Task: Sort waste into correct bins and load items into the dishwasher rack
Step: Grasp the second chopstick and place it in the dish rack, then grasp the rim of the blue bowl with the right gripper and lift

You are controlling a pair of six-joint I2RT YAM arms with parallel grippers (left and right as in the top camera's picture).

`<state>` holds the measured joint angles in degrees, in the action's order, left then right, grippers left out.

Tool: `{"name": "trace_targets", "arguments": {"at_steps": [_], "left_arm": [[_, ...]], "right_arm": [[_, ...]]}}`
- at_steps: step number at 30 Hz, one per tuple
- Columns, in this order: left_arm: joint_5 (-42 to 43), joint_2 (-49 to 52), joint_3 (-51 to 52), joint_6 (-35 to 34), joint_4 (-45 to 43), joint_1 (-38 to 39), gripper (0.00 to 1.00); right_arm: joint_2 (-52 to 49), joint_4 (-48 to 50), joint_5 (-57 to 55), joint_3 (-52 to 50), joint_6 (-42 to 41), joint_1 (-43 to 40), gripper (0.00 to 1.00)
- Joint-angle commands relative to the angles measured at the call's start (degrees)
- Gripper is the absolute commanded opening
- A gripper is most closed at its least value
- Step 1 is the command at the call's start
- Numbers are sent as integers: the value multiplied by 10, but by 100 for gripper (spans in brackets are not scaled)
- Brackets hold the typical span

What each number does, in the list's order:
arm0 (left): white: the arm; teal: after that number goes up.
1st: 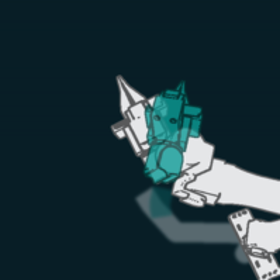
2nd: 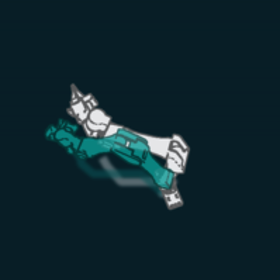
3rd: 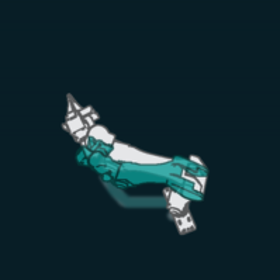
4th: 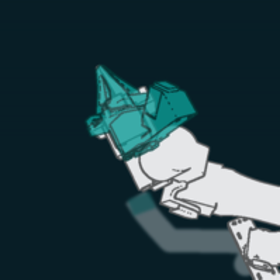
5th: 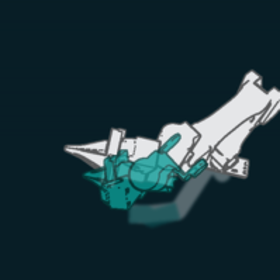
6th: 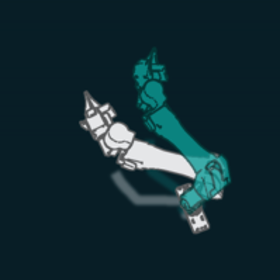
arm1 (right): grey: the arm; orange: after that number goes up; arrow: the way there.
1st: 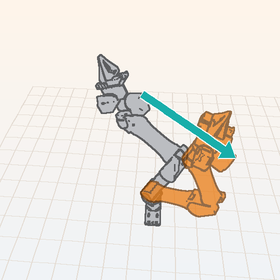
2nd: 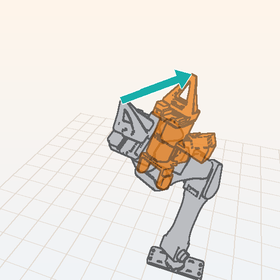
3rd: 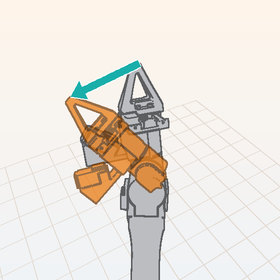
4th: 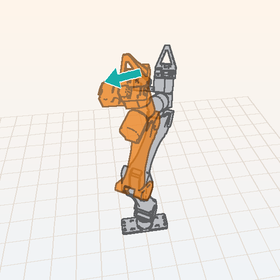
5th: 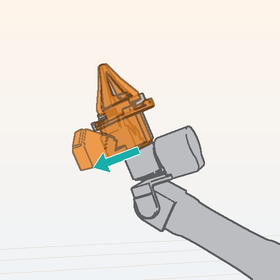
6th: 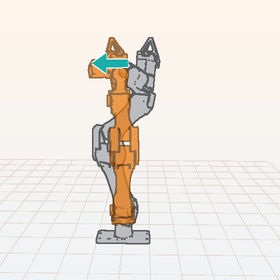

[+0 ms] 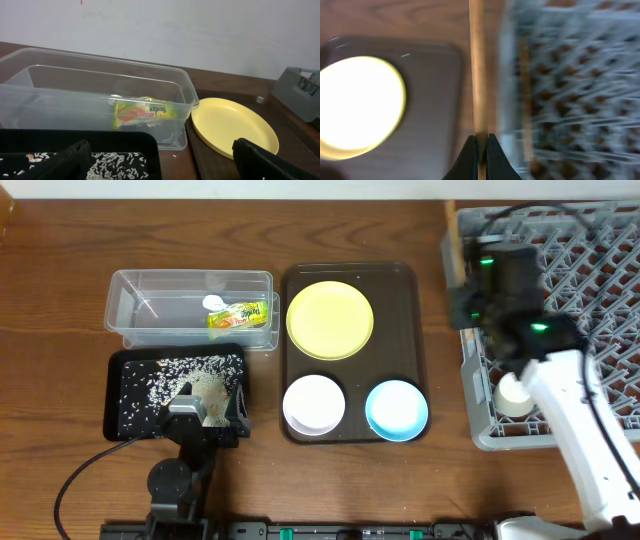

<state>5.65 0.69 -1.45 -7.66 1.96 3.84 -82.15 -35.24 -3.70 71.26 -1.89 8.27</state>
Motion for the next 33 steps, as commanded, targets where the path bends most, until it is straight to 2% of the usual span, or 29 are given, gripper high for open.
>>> {"name": "trace_targets", "arguments": {"at_steps": [1, 9, 10, 11, 12, 13, 17, 19, 22, 24, 30, 33], "left_arm": [[4, -4, 12, 0, 15, -2, 92], [3, -4, 12, 0, 15, -2, 92], [3, -4, 12, 0, 15, -2, 92], [3, -4, 12, 0, 15, -2, 92], [3, -4, 12, 0, 15, -2, 93], [3, -4, 12, 0, 15, -2, 92], [3, -4, 12, 0, 15, -2, 92], [3, -4, 12, 0, 15, -2, 92], [3, -4, 12, 0, 15, -2, 93], [3, -4, 12, 0, 15, -2, 93], [3, -4, 12, 0, 15, -2, 92], [4, -4, 12, 0, 15, -2, 93]], "right_arm": [[-27, 8, 4, -1, 56, -52, 1], [-127, 56, 27, -1, 93, -76, 1], [-133, 60, 27, -1, 93, -74, 9], [-135, 64, 27, -1, 93, -71, 27], [-133, 66, 28, 0, 90, -67, 38], [-128, 65, 28, 1, 83, -63, 43], [-73, 45, 32, 6, 22, -30, 49], [-30, 16, 86, 6, -6, -9, 52], [21, -40, 175, 6, -19, 25, 52], [42, -91, 196, 6, -25, 56, 48], [42, -265, 130, -5, -122, 123, 41], [32, -291, 107, -35, -140, 128, 40]]}}
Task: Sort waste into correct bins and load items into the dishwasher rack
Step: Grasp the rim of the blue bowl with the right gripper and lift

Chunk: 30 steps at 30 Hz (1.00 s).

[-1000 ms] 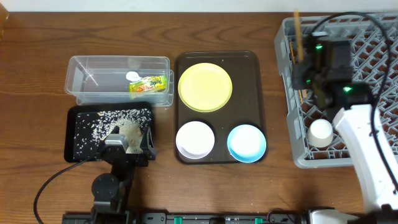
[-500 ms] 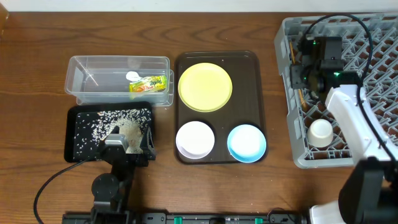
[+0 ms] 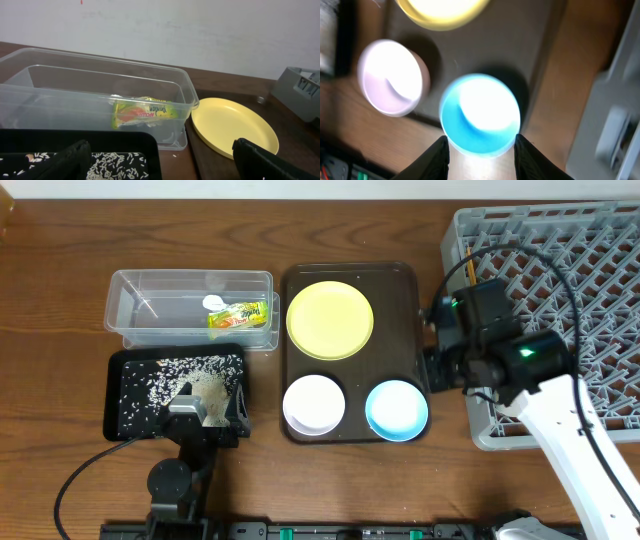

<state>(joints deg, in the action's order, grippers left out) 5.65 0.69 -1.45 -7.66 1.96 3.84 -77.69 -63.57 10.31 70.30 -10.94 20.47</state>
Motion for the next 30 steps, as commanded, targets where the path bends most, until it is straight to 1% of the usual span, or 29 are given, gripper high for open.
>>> {"name": "trace_targets", "arguments": {"at_steps": [1, 4, 6, 9, 14, 18, 21, 23, 26, 28, 30], "left_arm": [[3, -4, 12, 0, 15, -2, 92], [3, -4, 12, 0, 15, -2, 93], [3, -4, 12, 0, 15, -2, 93], [3, -4, 12, 0, 15, -2, 92], [3, -4, 12, 0, 15, -2, 93], [3, -4, 12, 0, 15, -2, 93], [3, -4, 12, 0, 15, -2, 93], [3, -4, 12, 0, 15, -2, 92], [3, -4, 12, 0, 15, -2, 93], [3, -4, 12, 0, 15, -2, 92], [3, -4, 12, 0, 15, -2, 93]], "right_arm": [[-14, -4, -35, -43, -50, 5, 40], [-17, 27, -45, -101, -65, 5, 45], [-17, 62, -36, -137, -75, 5, 46], [-17, 99, -12, -169, -75, 6, 39], [-18, 169, -65, -237, -110, 6, 35], [-18, 226, -34, -269, -114, 6, 30], [-18, 248, -32, -280, -127, 6, 25], [-18, 253, -32, -286, -129, 6, 19], [-18, 254, -37, -292, -136, 6, 14], [-18, 252, -37, -293, -144, 6, 13], [-18, 254, -37, -297, -148, 6, 18]]}}
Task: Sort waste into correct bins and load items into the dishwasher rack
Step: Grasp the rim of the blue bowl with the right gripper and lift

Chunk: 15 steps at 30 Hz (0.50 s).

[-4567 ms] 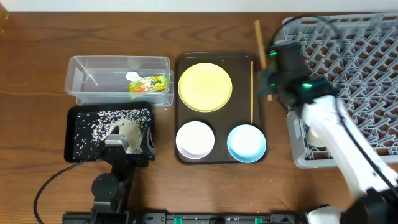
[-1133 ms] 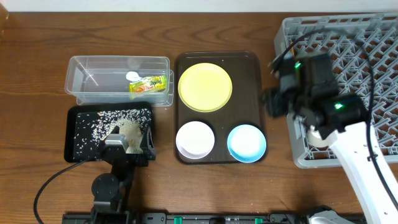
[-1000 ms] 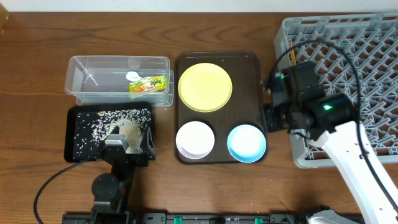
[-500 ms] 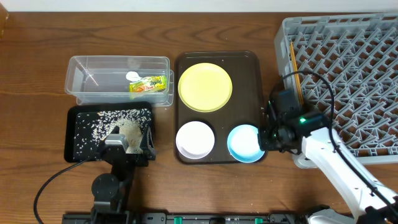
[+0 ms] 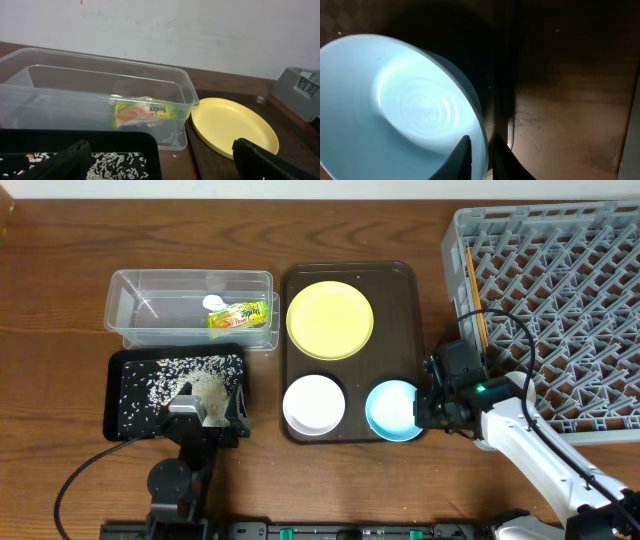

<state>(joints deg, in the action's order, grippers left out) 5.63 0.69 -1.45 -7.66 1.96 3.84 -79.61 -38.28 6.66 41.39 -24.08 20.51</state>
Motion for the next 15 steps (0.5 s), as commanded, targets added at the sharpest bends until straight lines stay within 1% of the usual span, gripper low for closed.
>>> {"name": "trace_targets", "arguments": {"at_steps": [1, 3, 6, 7, 8, 12, 15], "left_arm": [[4, -4, 12, 0, 15, -2, 92], [4, -4, 12, 0, 15, -2, 92], [4, -4, 12, 0, 14, -2, 92], [4, -4, 12, 0, 15, -2, 93], [4, -4, 12, 0, 15, -2, 92], [4, -4, 12, 0, 15, -2, 92], [4, -4, 12, 0, 14, -2, 92]], "right_arm": [[1, 2, -3, -11, -21, 6, 19], [1, 6, -4, -18, -21, 6, 17], [1, 9, -4, -19, -22, 6, 8], [3, 9, -4, -15, -20, 5, 3], [4, 8, -4, -9, -20, 5, 1], [35, -27, -18, 49, -16, 4, 1], [66, -67, -91, 120, 8, 1, 1]]}}
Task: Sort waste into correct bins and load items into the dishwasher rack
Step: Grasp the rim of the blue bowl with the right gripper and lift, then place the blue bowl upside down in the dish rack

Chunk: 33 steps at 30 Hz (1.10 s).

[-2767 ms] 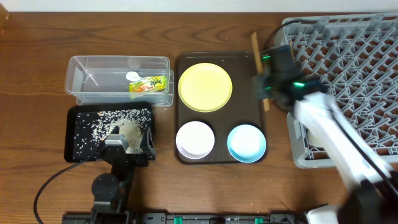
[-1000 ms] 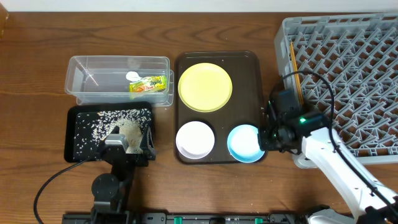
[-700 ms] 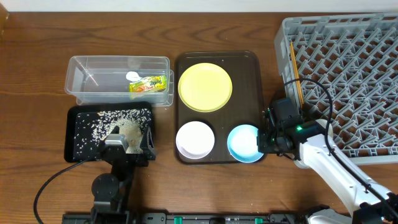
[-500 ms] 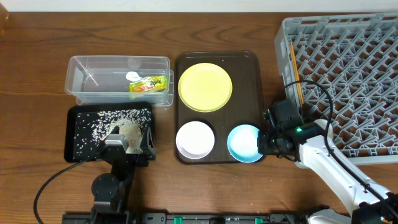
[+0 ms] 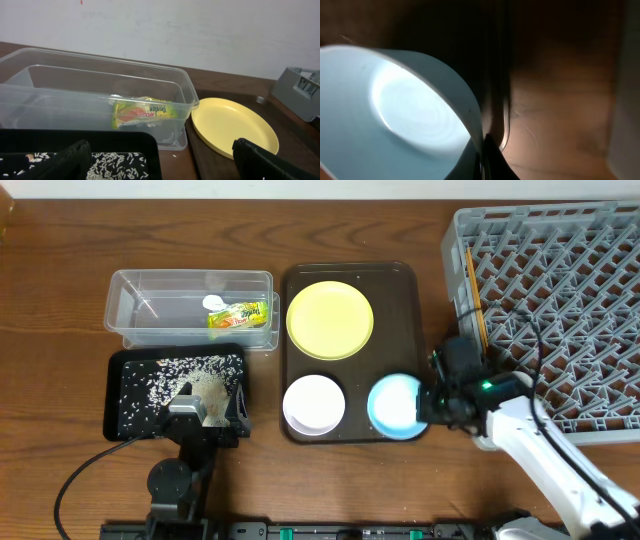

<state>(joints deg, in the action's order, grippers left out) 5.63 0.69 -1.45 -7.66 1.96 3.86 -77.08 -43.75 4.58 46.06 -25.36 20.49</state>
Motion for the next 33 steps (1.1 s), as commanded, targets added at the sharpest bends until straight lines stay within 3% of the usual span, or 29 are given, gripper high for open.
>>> {"name": "trace_targets", "arguments": {"at_steps": [1, 6, 11, 17, 25, 33], "left_arm": [[4, -4, 12, 0, 15, -3, 92], [4, -4, 12, 0, 15, -3, 92], [4, -4, 12, 0, 14, -3, 92], [4, -4, 12, 0, 15, -3, 92], [4, -4, 12, 0, 15, -3, 92], [4, -4, 12, 0, 15, -3, 93]], "right_arm": [[51, -25, -117, 104, 31, 0, 1], [72, -35, -403, 220, 62, 0, 1], [62, 37, -646, 235, 90, -9, 1], [7, 87, -696, 235, 179, -62, 1], [-98, 90, -767, 235, 182, -86, 1], [-169, 153, -760, 235, 208, -84, 1]]}}
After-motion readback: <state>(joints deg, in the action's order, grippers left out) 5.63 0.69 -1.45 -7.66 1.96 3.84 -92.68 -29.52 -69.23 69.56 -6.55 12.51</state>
